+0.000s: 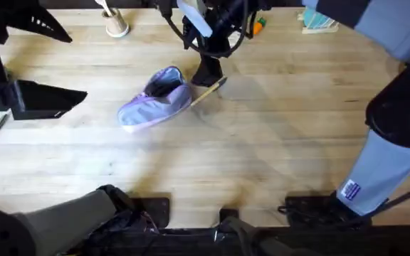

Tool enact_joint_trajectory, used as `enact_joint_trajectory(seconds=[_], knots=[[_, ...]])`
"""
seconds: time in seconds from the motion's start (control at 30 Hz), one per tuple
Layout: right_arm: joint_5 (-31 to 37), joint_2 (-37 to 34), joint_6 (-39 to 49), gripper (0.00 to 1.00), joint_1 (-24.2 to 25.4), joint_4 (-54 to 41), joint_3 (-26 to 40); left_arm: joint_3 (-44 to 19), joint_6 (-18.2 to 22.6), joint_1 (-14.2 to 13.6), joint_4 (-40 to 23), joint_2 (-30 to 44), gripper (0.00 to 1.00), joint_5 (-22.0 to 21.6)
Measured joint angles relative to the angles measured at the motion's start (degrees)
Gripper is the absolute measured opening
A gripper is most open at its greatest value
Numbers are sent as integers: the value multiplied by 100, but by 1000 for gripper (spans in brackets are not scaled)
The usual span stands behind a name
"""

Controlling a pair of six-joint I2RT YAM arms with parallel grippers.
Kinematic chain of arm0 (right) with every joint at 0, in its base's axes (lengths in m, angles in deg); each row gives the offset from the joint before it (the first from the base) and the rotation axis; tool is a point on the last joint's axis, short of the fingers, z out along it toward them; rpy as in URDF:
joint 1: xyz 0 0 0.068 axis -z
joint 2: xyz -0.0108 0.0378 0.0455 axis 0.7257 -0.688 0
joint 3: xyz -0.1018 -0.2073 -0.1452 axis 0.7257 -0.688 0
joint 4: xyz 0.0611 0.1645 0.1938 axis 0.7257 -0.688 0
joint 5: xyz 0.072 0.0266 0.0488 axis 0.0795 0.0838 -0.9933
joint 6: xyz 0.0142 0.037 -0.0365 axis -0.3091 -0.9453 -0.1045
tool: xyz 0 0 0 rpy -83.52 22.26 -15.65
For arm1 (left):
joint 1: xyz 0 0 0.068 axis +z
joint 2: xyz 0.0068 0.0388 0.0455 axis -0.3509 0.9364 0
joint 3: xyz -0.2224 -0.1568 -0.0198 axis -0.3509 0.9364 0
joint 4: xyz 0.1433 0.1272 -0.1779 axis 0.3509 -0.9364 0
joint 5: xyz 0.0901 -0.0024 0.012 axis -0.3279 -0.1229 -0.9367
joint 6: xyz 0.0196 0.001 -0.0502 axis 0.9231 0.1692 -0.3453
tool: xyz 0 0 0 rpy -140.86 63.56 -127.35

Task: Unzip the bag, pick up the pens from the table one at a time and place them inside, then zip the bag closed.

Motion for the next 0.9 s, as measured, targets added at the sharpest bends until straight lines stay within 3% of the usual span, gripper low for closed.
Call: enact_joint_trajectory(seconds=[0.17, 0.4, 0.63, 0.9], knots=[[139, 17, 759, 995, 13, -140, -208, 0, 0, 0, 0, 0, 993, 0], [205, 76, 1653, 997, 242, 76, -1044, 0, 0, 0, 2, 0, 992, 0], [247, 76, 1915, 996, 473, 396, -1626, 0, 0, 0, 2, 0, 993, 0], [487, 68, 1988, 996, 441, 598, -1660, 0, 0, 0, 2, 0, 994, 0]])
